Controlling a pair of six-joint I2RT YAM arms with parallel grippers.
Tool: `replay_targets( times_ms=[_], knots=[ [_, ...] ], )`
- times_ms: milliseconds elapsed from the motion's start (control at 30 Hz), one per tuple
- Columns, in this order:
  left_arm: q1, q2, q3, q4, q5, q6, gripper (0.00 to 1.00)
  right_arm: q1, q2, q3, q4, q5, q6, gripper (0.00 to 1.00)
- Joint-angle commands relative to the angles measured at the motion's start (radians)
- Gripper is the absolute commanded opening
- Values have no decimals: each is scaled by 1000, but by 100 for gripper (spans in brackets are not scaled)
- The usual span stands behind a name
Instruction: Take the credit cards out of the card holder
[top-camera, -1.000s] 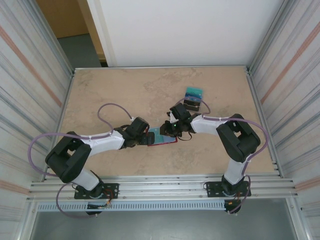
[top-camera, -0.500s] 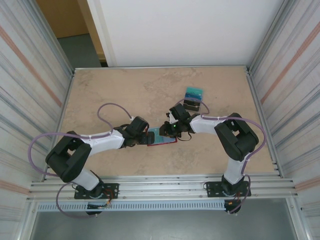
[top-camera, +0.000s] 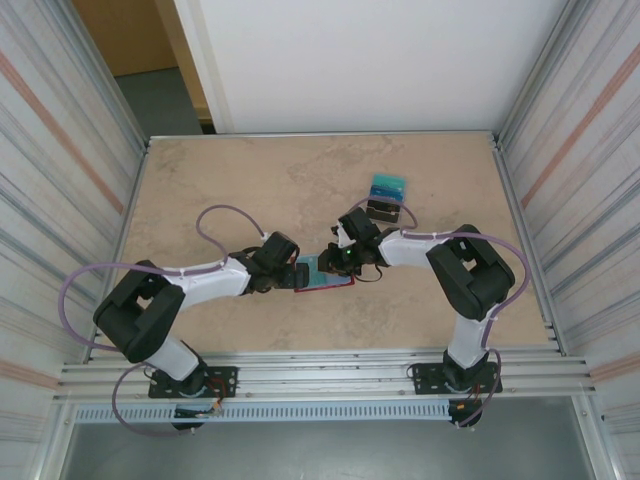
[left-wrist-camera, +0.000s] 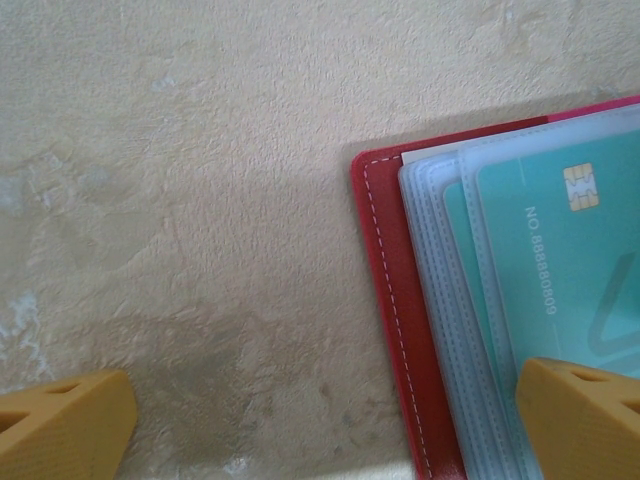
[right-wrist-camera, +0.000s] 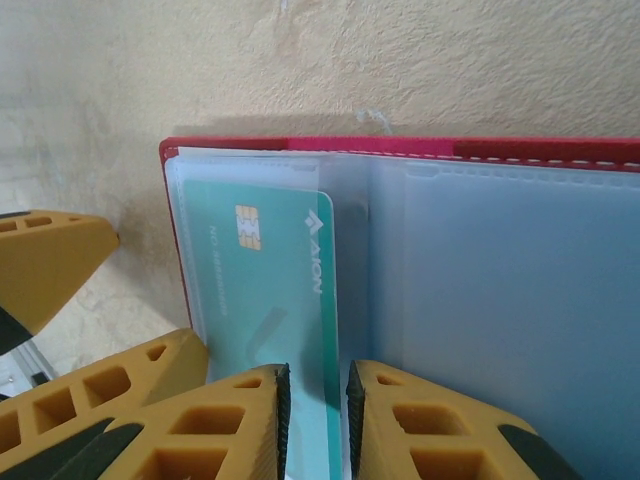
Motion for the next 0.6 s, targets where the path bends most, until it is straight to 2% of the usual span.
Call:
replay_targets(
  times_ms=[0, 167, 433, 567],
  knots=[
    [10, 59, -9, 4, 59, 8, 99, -1, 16, 13, 0, -7, 5, 24],
    [10, 62, -8, 4, 61, 7, 99, 1, 12, 11, 10, -13, 7, 25],
    [10, 70, -7, -1, 61, 3, 99, -30, -7, -51, 200, -150, 83, 19],
    [10, 72, -8, -2, 63, 1, 99, -44, -14, -63, 235, -185, 87, 18]
  ],
)
